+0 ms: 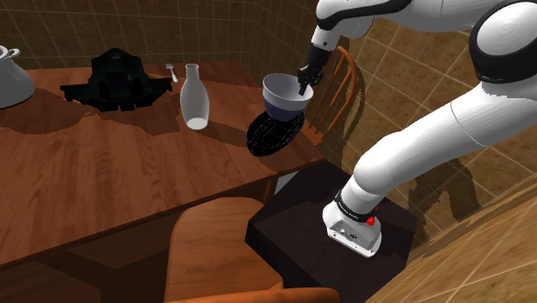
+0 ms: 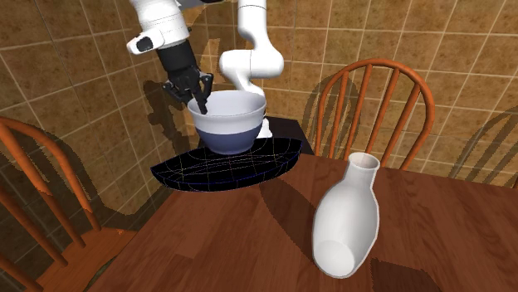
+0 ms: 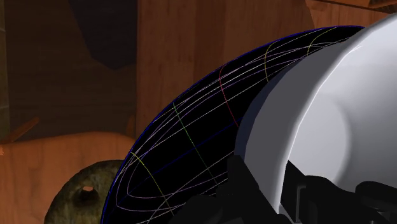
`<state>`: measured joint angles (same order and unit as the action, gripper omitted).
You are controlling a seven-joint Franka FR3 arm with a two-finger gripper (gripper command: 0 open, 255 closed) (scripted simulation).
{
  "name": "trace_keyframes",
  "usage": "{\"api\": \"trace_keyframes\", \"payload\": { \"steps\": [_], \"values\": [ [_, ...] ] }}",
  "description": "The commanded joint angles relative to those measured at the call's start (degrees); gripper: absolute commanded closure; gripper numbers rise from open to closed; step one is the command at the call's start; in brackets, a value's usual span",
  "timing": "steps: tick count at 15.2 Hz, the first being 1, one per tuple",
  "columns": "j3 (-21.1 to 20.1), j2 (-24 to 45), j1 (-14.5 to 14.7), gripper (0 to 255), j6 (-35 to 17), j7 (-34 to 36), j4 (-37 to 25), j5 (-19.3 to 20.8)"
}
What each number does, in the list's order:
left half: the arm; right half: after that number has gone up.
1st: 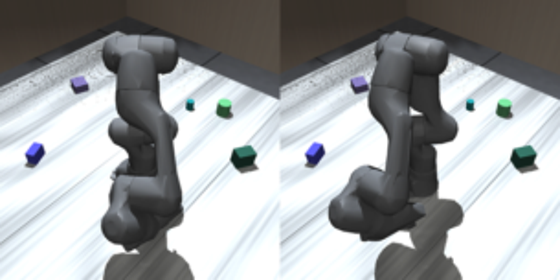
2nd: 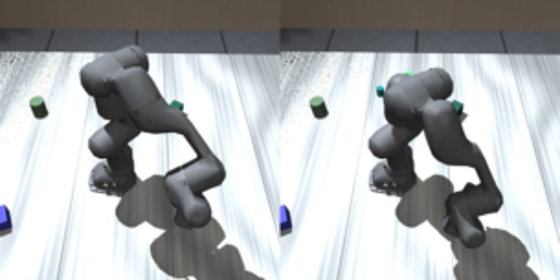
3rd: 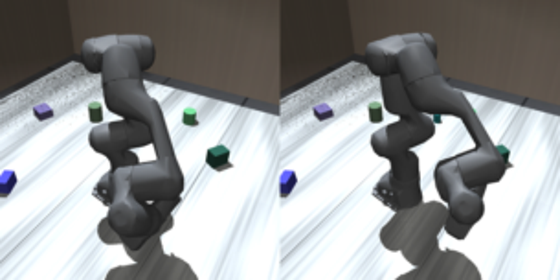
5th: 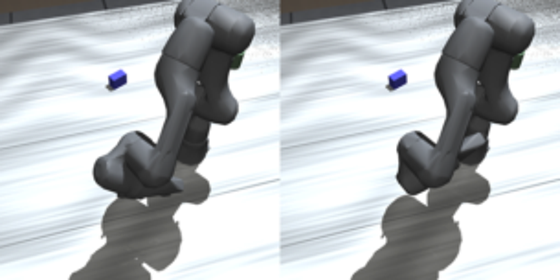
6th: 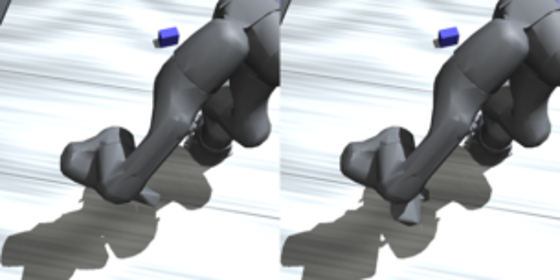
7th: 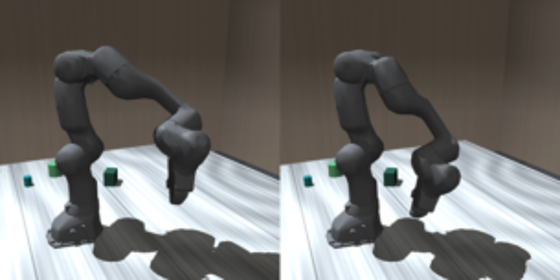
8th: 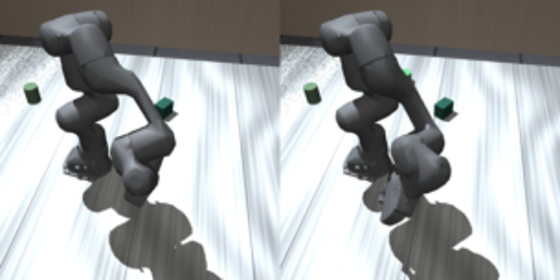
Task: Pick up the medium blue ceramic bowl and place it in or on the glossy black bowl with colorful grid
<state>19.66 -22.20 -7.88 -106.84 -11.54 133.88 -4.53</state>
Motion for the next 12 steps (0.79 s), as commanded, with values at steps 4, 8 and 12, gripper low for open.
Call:
{"api": "trace_keyframes", "payload": {
  "steps": [4,8,12],
  "values": [
    [0.4,1.3,0.1,255,-4.0,-0.9,2.8,-0.3],
    [0.4,1.3,0.1,255,-4.0,-0.9,2.8,-0.3],
    [0.4,1.3,0.1,0,-4.0,-0.9,2.8,-0.3]
  ]
}}
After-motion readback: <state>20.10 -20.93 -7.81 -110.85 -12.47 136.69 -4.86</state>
